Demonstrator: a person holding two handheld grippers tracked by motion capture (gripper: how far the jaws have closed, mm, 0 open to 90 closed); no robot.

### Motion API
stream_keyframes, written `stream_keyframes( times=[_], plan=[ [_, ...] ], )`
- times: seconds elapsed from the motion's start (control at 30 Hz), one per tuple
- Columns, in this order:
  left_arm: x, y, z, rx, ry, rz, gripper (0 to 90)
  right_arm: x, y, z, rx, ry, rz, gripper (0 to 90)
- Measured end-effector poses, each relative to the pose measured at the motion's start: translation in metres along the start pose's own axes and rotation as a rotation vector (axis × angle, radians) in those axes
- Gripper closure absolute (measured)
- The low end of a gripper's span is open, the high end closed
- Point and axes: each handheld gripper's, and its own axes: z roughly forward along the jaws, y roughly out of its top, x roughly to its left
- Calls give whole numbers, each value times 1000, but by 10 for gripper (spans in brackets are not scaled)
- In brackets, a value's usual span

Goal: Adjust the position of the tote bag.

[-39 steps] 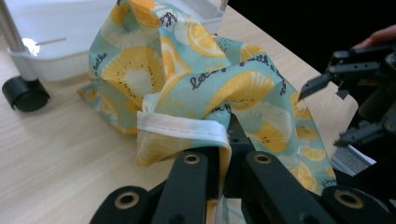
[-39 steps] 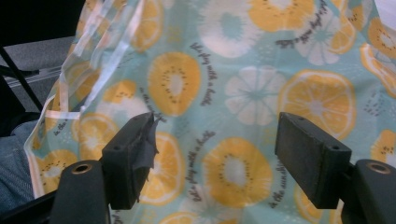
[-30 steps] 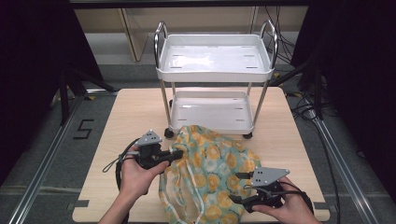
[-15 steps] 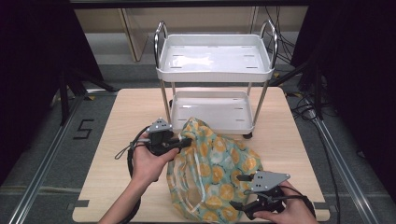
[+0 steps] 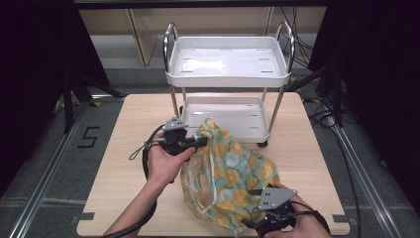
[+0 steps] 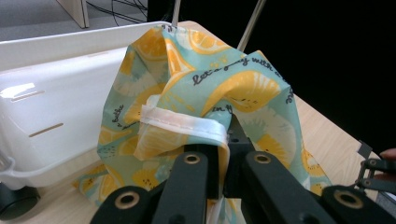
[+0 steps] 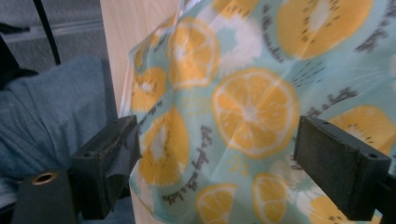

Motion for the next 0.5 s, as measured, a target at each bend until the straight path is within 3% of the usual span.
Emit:
stream_keyframes(
  times=[0.23, 0.37, 0.4, 0.5],
  plan=[
    [-1, 4, 6, -3, -1, 1, 886, 1, -4, 8, 34, -18, 14, 149],
    [-2, 8, 10, -5, -3, -3, 886, -2, -6, 16, 78, -26, -26, 148],
    [-2, 9, 12, 2, -4, -2, 886, -2, -7, 18, 98, -21, -10, 155],
    [-2, 9, 13, -3, 0, 0, 886, -5, -9, 22, 109, -40, -43, 175]
  ],
)
